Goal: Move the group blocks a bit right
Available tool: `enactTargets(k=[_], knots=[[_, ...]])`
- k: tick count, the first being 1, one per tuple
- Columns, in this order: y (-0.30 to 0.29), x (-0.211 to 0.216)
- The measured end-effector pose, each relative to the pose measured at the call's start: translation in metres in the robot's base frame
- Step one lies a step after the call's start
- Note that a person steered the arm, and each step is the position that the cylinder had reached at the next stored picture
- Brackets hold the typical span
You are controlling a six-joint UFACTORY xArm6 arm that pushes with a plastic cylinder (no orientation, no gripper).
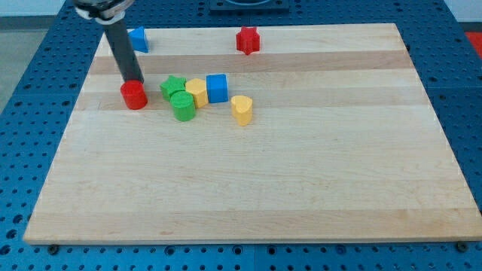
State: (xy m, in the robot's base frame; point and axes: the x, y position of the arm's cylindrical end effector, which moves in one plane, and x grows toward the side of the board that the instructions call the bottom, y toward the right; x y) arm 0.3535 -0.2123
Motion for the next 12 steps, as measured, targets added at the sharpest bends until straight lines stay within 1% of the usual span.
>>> enactTargets(k=[2,3,4,5,7,8,11,12], knots=[[-0.002,0.043],[0.0,0.037],[0.015,0.016],[0.038,0.015],[0.079,0.031],[0.106,0.031],[0.208,0.037],[0.217,0.052]])
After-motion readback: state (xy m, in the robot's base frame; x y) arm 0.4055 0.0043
